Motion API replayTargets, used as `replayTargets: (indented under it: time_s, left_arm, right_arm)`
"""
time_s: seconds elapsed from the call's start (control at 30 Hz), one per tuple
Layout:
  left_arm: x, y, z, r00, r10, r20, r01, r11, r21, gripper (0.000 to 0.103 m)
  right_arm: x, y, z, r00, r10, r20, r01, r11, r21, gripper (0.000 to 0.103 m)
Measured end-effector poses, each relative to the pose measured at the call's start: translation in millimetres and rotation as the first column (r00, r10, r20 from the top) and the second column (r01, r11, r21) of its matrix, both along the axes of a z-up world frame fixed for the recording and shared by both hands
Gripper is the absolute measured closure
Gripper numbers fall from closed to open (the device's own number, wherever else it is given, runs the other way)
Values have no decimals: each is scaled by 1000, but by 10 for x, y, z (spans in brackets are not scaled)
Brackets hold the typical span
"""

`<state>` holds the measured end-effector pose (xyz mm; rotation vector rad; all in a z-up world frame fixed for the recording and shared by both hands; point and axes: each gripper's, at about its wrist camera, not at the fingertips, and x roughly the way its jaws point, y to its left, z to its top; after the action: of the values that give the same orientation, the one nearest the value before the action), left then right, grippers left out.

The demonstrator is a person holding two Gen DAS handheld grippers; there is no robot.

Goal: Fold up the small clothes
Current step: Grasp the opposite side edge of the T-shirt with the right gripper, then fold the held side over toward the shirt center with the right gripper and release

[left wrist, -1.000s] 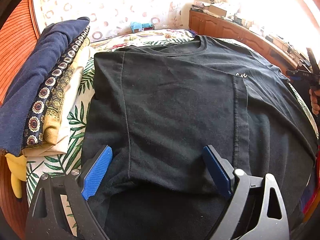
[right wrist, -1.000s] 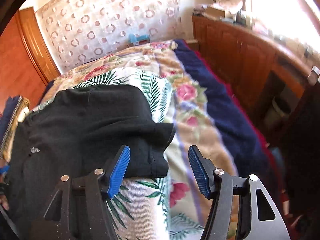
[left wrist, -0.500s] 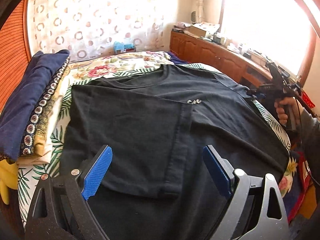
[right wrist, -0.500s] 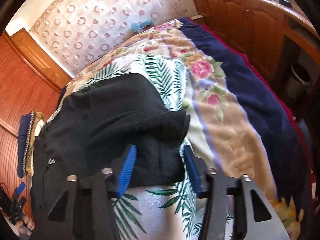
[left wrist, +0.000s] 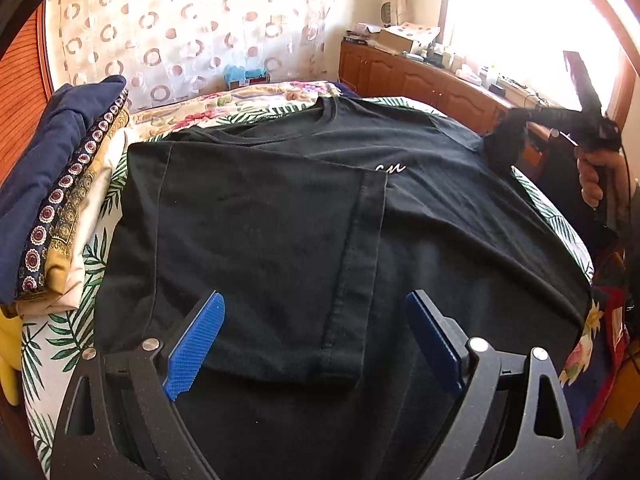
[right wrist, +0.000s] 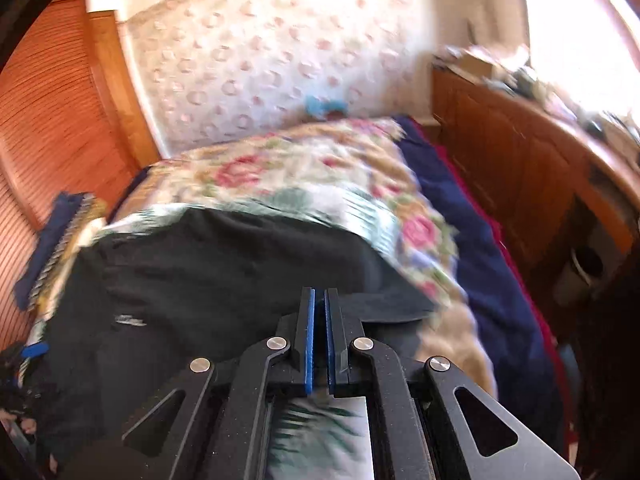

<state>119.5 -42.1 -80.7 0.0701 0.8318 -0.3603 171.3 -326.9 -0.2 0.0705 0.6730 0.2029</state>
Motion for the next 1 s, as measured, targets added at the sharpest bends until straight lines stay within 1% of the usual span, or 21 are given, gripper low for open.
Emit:
replayTargets:
  time_s: [0.07,0.13,0.27,0.33,0.37,0.4,0.43,0.47,0.5,0.57,0.67,0.8,0.83,0.9,0.93,0.97,1.0]
  left_arm:
    - [-10,-17,25,1000,1,10,-1,1000,-4,11]
    - [-35,-28,55,1000,-1,19,1,1000,-9,11]
    - [-98,-55,114,999,-9,36,10,1000,-24,11]
    - [-135,-70,153,999,-13,46,15,999,-34,11]
    - [-159,-78,180,998,-15,56,17,999,-41,11]
    - [-159,-91,198,998,-15,62,18,999,-47,11]
    - [-174,-97,220,998,-15,69,19,998,-55,11]
    - [-192,-105,244,997,-16,78,21,998,-65,11]
    - [-196,-111,257,997,-15,82,20,997,-71,11]
    - [-216,-122,276,996,-15,88,22,996,-82,11]
    - [-231,-137,273,996,-18,88,25,996,-85,11]
    - [-225,-145,232,997,-17,75,23,997,-80,11]
    - [-226,-143,226,997,-16,72,22,997,-80,11]
    - [-220,-126,205,998,-12,66,17,997,-80,11]
    - [-225,-115,194,998,-9,64,14,997,-82,11]
    - [-228,-101,185,998,-6,61,11,996,-85,11]
    - [-233,-90,179,998,-3,59,8,996,-88,11]
  right_arm:
    - [-107,267,92,996,78,29,-78,997,-14,99]
    - [-226,542,118,985,166,43,-165,986,-27,99]
    - [-422,870,24,963,267,17,-267,963,-32,99]
    - [-469,912,-67,966,258,-3,-257,964,-67,92]
    - [-473,885,-106,969,248,-5,-247,966,-81,83]
    - [-468,860,-124,972,236,-7,-236,968,-88,70]
    - [-454,809,-129,976,216,-7,-215,973,-86,63]
    - [-437,721,-155,982,186,-7,-186,979,-83,52]
    - [-411,666,-135,989,150,-7,-150,985,-86,50]
    - [-325,564,-179,996,87,-24,-89,992,-85,50]
    - [-145,421,-374,995,11,-94,-18,997,-79,50]
    - [69,334,-674,984,-41,-172,28,997,-79,50]
    - [141,312,-703,981,-47,-186,35,997,-69,50]
    - [196,309,-710,983,-51,-175,43,998,-52,50]
    - [311,319,-698,983,-53,-176,46,998,-44,52]
    - [363,351,-699,983,-38,-181,33,999,-29,67]
    - [400,383,-698,982,-13,-191,9,1000,-18,87]
